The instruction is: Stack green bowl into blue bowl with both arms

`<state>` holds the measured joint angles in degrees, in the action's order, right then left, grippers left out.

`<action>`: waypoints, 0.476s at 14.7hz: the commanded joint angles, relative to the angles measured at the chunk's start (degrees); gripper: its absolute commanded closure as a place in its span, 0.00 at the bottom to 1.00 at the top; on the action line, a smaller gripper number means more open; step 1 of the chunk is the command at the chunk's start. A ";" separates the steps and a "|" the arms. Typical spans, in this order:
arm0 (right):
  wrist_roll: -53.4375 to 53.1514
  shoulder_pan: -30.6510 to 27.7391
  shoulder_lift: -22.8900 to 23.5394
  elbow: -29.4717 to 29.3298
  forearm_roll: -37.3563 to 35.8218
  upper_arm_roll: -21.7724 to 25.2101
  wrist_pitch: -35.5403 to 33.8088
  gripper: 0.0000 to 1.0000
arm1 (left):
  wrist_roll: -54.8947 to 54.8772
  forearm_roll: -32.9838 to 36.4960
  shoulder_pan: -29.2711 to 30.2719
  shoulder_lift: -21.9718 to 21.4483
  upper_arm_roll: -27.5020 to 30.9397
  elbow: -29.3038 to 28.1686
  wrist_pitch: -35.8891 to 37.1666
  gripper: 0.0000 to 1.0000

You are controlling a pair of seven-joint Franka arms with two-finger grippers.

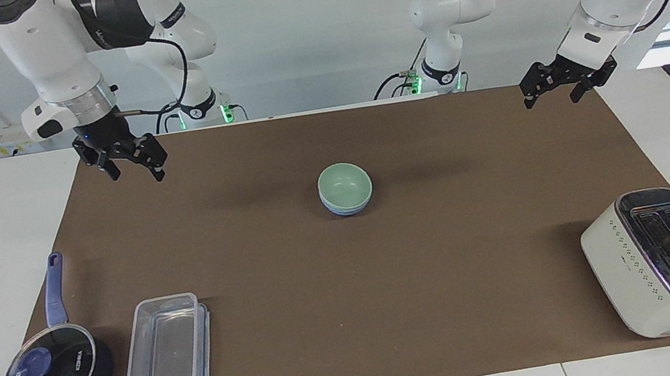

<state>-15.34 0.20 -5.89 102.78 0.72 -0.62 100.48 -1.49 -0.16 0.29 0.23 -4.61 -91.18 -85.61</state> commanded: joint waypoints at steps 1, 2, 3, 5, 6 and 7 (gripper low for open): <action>3.11 -1.16 4.04 -7.32 -0.89 -0.61 -4.76 0.00 | 0.35 1.57 -0.20 -1.46 0.13 -1.63 -0.70 0.00; 3.47 -1.25 4.30 -8.37 -0.89 -0.61 -5.55 0.00 | 0.35 1.57 -0.20 -1.46 0.13 -1.54 -0.70 0.00; 3.56 -1.51 4.31 -8.73 -1.24 -0.61 -6.17 0.00 | 0.35 1.57 -0.20 -1.46 0.13 -1.63 -0.61 0.00; 5.04 -1.78 4.48 -9.61 -2.29 -0.61 -7.75 0.00 | 0.35 1.57 -0.20 -1.46 0.13 -1.54 -0.70 0.00; 5.57 -1.69 4.92 -10.22 -2.38 -0.61 -8.63 0.00 | 0.35 1.57 -0.20 -1.46 0.13 -1.54 -0.70 0.00; 5.67 -1.78 5.01 -10.32 -2.38 -0.61 -9.24 0.00 | 0.35 1.57 -0.20 -1.46 0.13 -1.54 -0.70 0.00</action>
<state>-11.50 -0.62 -2.28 94.90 -0.70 -0.60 93.58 -1.49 -0.16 0.29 0.23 -4.61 -91.18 -85.61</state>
